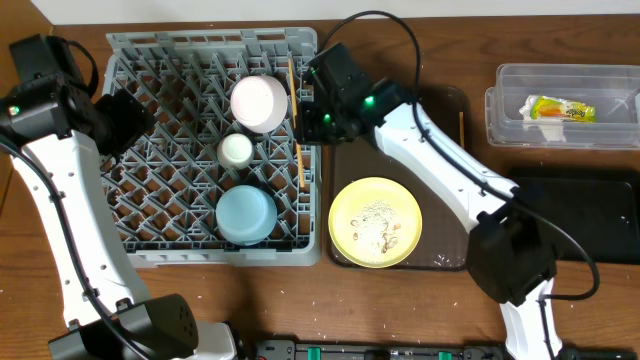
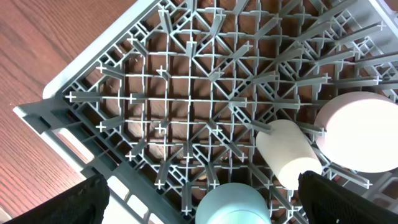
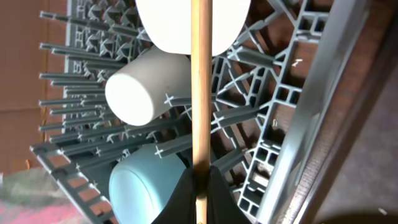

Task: Sort waste into correct bins and load items into the dishwasher
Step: 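Carry the chopstick with the right gripper and drop it in the rack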

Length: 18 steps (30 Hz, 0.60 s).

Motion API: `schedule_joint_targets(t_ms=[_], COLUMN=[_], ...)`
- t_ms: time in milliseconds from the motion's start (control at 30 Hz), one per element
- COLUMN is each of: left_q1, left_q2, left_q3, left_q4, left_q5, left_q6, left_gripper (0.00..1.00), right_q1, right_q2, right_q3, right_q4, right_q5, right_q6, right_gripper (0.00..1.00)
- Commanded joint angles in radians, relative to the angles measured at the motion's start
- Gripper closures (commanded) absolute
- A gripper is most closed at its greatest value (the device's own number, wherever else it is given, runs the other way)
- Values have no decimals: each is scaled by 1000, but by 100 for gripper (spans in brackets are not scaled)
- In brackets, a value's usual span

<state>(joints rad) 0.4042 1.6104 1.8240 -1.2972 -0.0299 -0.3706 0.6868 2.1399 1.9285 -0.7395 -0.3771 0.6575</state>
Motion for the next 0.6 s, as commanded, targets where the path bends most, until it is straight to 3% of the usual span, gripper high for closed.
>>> schedule_joint_targets(t_ms=[0,100,133,200,233,567], left_q1=[3,3,3,3,3,3], left_q2=[3,3,3,3,3,3], left_q3=[8,8,8,8,8,8], left_q4=[0,0,0,0,0,0], left_q5=[-8,-8,-8,-8,-8,-8], left_q6=[-9,-9,-9,-9,-9,-9], left_gripper=[2,2,2,2,2,2], right_q1=[1,1,1,1,1,-39], right_q2=[-6,-6,-6,-6,-6,-42], right_q3=[-6,-6,-6,-6,-6,-3], right_q4=[7,7,6,8,10,-55], right_q5=[93,94,93,93,93,60], right_q6=[72,79,79,61,43,-37], right_gripper=[99,96,89,63,59,58])
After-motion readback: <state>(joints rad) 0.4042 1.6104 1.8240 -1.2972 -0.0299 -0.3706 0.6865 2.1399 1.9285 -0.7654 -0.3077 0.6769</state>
